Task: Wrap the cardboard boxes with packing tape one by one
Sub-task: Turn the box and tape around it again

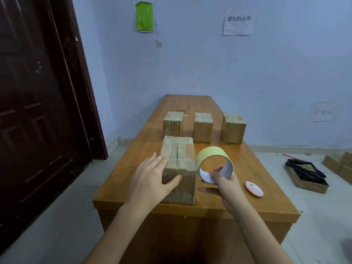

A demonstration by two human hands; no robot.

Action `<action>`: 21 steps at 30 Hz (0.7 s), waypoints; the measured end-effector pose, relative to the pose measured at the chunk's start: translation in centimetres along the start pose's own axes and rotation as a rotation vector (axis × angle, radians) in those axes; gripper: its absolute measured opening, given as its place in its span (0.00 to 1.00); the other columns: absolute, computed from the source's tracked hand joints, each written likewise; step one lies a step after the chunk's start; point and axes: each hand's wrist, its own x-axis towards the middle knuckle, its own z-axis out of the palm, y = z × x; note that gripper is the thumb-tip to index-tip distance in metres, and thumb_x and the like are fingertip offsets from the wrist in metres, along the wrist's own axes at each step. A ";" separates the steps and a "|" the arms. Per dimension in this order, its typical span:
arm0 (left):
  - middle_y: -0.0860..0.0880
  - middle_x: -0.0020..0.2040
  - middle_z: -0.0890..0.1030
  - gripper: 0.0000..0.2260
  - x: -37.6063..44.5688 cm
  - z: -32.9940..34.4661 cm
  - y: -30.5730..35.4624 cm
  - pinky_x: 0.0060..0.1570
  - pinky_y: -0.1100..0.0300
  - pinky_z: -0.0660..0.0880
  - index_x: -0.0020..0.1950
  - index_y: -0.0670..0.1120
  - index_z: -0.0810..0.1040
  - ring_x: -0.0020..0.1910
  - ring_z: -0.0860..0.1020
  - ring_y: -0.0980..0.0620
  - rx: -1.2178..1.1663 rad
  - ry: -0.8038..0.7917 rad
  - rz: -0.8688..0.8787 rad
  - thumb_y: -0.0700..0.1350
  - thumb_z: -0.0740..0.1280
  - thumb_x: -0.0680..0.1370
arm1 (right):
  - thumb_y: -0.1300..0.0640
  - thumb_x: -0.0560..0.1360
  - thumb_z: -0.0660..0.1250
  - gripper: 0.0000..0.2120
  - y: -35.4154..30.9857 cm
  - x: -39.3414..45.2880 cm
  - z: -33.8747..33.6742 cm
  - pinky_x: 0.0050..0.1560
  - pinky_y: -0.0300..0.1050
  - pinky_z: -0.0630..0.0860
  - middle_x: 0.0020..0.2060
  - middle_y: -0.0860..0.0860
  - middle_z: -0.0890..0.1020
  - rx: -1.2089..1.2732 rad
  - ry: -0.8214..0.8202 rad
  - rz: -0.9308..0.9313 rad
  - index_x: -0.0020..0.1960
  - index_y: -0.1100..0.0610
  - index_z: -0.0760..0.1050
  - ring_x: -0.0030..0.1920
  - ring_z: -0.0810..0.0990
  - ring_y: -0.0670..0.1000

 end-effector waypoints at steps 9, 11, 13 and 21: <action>0.49 0.68 0.72 0.23 0.1 1.2 5.1 0.67 0.58 0.58 0.70 0.46 0.70 0.68 0.69 0.52 0.054 0.024 0.244 0.54 0.64 0.77 | 0.65 0.78 0.62 0.05 0.1 0.1 0.1 0.27 0.42 0.79 0.49 0.58 0.75 -0.149 0.000 -0.106 0.50 0.57 0.68 0.45 0.81 0.59; 0.49 0.61 0.79 0.21 0.1 1.3 4.9 0.61 0.58 0.66 0.63 0.45 0.77 0.61 0.77 0.51 0.026 0.073 0.242 0.51 0.72 0.72 | 0.64 0.78 0.62 0.05 0.3 0.2 0.0 0.27 0.42 0.79 0.49 0.58 0.76 -0.143 -0.013 -0.099 0.50 0.56 0.68 0.45 0.81 0.59; 0.48 0.60 0.79 0.21 0.0 1.2 4.9 0.60 0.57 0.68 0.62 0.44 0.78 0.60 0.77 0.51 0.036 0.079 0.255 0.51 0.72 0.71 | 0.63 0.78 0.63 0.05 0.4 0.1 0.1 0.26 0.42 0.79 0.48 0.58 0.76 -0.139 -0.015 -0.087 0.49 0.56 0.68 0.44 0.82 0.58; 0.51 0.74 0.57 0.31 0.2 0.3 1.3 0.67 0.61 0.55 0.76 0.47 0.56 0.73 0.56 0.55 0.052 0.062 0.137 0.60 0.59 0.77 | 0.63 0.79 0.62 0.05 0.5 0.1 0.0 0.26 0.42 0.78 0.45 0.58 0.76 -0.187 -0.021 -0.094 0.46 0.56 0.67 0.40 0.82 0.57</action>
